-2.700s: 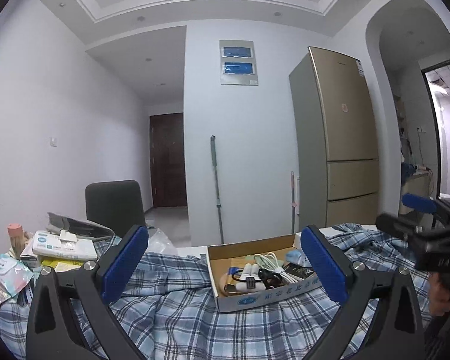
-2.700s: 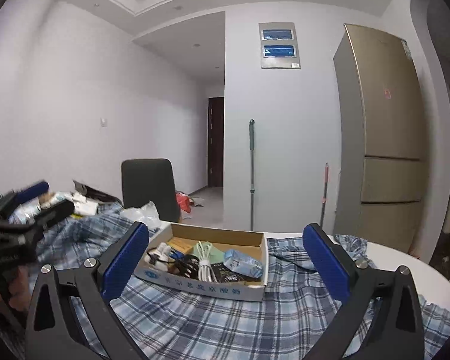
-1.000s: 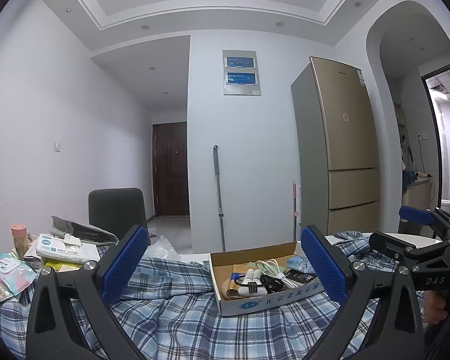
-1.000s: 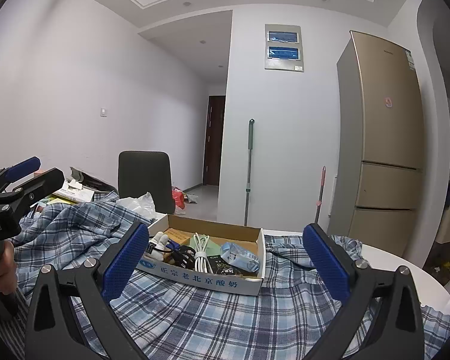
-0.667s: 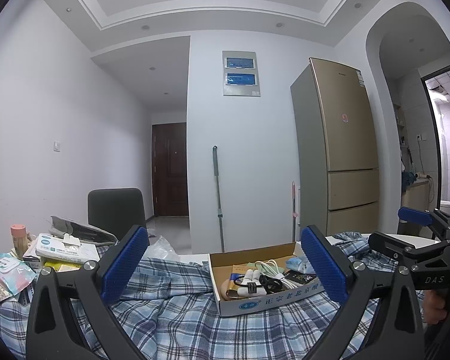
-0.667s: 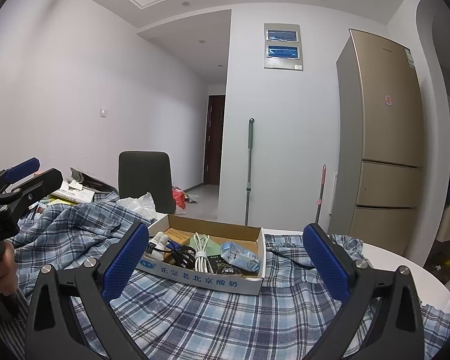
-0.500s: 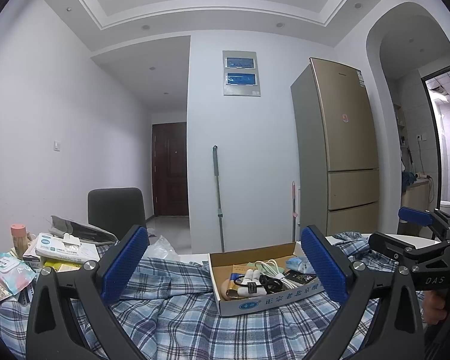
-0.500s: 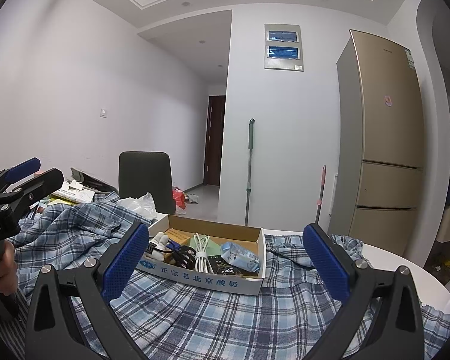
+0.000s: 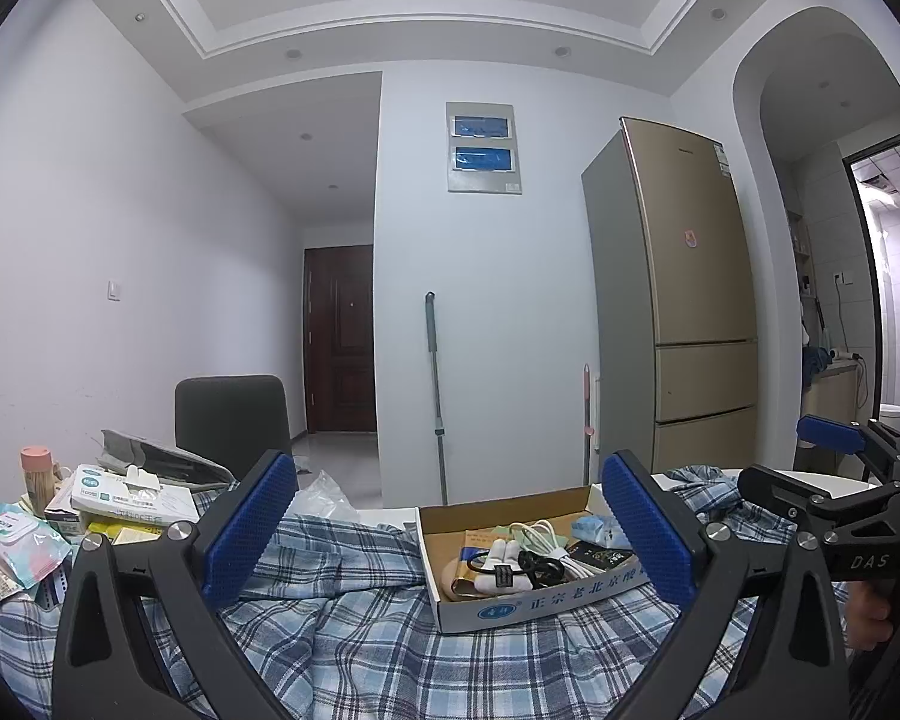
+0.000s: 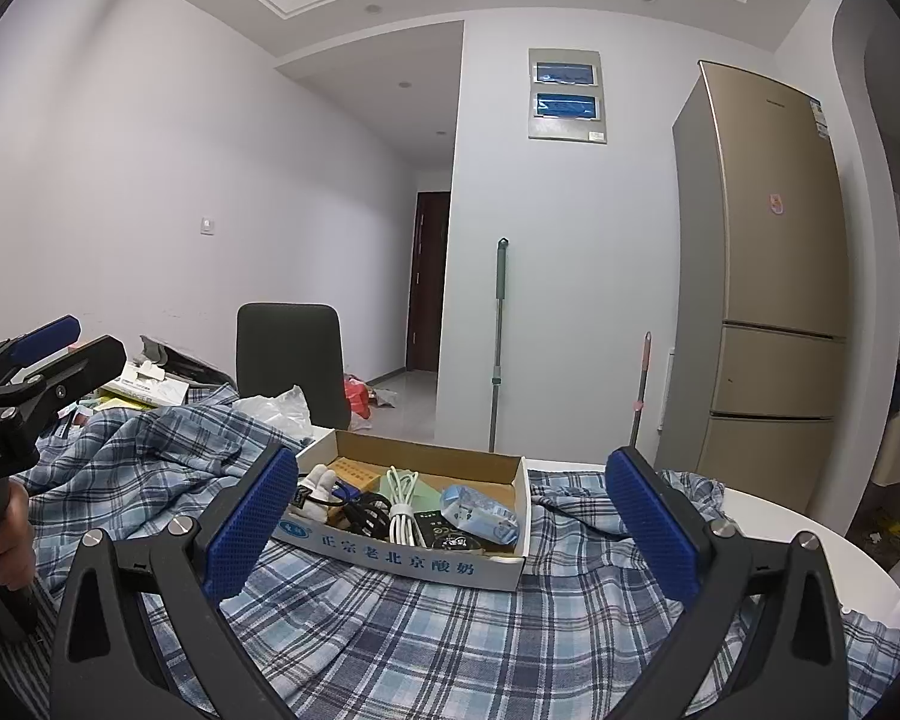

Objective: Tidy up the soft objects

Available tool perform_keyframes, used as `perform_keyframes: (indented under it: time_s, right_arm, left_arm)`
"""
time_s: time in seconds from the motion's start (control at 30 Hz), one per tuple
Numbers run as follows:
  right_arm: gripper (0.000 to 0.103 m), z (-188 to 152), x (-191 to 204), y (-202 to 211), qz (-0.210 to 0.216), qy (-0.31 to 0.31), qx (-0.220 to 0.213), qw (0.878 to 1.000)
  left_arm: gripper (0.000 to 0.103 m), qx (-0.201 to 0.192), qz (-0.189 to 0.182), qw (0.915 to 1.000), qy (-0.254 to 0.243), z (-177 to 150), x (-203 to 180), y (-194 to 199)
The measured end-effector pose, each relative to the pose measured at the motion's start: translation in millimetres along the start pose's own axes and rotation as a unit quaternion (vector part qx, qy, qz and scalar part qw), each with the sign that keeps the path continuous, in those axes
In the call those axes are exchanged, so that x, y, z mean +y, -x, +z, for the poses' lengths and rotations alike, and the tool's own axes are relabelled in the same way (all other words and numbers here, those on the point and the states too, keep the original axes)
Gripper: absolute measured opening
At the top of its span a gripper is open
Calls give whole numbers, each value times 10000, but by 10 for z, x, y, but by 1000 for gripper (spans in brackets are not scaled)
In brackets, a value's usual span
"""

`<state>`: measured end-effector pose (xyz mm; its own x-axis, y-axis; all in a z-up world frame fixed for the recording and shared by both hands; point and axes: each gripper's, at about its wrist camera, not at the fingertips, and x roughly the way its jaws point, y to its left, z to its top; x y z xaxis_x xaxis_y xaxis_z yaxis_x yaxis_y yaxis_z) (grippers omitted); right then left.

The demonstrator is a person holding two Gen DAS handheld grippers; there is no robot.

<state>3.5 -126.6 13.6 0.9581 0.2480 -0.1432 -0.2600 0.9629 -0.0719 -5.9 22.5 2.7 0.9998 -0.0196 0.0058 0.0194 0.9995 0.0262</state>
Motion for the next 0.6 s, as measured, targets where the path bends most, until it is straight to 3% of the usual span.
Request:
perform_keyframes:
  time_s: [0.6]
  right_arm:
    - [102, 1, -6, 2, 3, 2, -8, 10000]
  left_arm:
    - [103, 1, -1, 10000, -3, -7, -2, -13]
